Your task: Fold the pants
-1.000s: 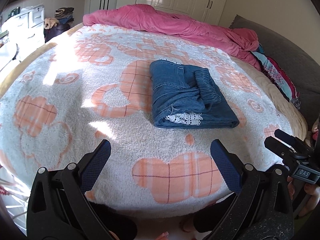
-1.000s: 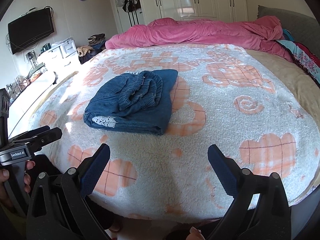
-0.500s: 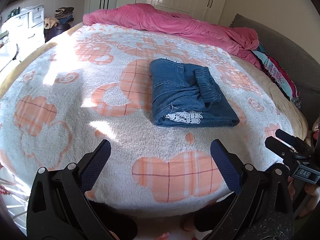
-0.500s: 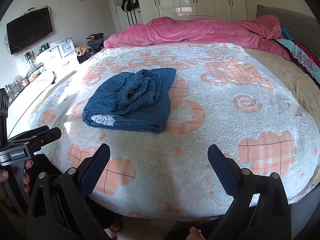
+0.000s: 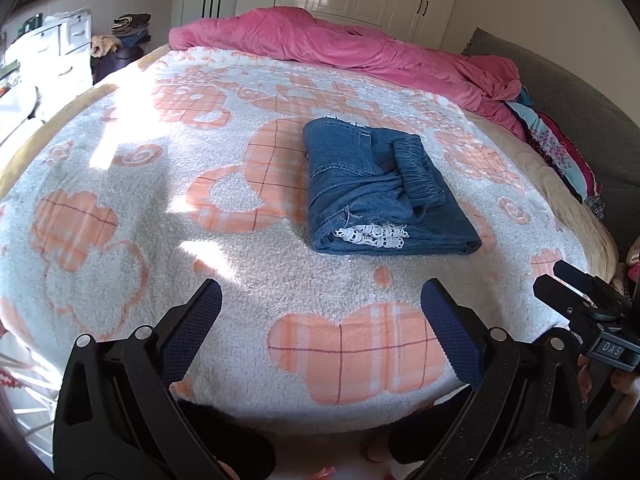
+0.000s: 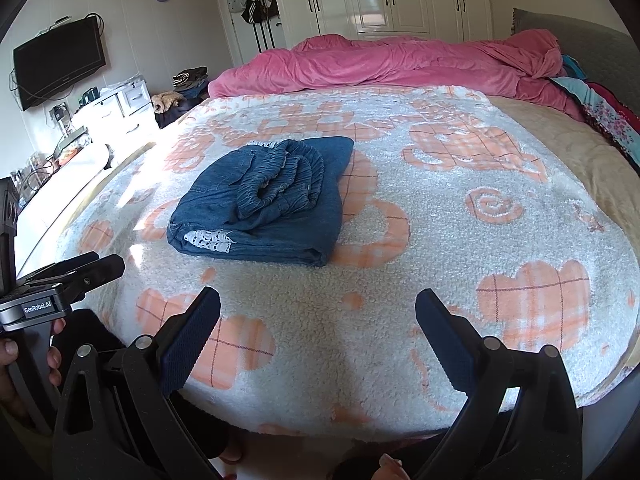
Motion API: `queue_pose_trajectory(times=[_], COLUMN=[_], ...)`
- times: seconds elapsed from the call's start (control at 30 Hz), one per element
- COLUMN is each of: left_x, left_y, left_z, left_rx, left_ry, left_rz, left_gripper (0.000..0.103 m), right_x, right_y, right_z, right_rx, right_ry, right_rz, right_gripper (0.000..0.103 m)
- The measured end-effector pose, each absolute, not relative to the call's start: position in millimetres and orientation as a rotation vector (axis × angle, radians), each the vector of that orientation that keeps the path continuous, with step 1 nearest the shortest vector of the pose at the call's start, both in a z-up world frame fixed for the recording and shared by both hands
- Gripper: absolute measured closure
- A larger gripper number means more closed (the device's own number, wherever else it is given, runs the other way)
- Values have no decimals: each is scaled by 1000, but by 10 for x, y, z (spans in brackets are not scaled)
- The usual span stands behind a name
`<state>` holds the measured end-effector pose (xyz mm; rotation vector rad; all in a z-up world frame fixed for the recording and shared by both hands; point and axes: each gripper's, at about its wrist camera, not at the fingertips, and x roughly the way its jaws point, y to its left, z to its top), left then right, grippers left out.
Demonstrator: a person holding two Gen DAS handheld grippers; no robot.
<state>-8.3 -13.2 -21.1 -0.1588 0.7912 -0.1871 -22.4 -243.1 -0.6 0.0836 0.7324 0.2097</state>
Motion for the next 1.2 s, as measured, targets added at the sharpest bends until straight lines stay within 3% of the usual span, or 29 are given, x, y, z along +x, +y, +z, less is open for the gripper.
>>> queue_pose_trajectory(times=[1.2], left_x=[-62], left_y=[-110], left_z=[-240], left_rx=[-159], left_ry=[818], left_rz=[-165], left_gripper=[9], right_x=[-234], right_y=[-2425], right_z=[-24], right_rx=[87], right_ry=[741], right_rz=[199], right_gripper=[5])
